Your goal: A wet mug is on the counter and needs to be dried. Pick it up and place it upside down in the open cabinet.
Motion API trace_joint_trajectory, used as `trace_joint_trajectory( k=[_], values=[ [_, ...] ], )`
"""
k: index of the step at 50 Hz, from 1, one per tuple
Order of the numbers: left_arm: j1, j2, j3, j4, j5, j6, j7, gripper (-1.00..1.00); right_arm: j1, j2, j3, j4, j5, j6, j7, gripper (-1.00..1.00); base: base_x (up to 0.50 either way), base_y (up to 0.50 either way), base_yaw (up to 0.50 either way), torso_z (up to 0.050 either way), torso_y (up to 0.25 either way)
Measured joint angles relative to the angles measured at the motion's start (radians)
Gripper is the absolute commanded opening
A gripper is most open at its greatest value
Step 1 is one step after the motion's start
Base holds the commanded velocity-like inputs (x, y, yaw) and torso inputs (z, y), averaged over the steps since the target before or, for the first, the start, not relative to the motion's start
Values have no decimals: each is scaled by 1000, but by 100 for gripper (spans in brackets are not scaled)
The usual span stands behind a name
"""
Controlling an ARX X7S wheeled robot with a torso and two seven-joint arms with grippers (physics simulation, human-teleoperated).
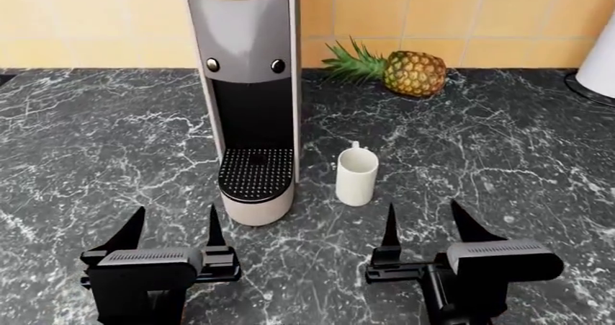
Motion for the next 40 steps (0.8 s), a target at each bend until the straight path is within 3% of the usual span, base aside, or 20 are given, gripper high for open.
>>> trace_joint_trajectory(
  k=[40],
  values=[
    [11,-38,13,35,-32,-2,-35,100,188,54,-10,-21,203,340,-82,100,0,0,0,0,0]
  ],
)
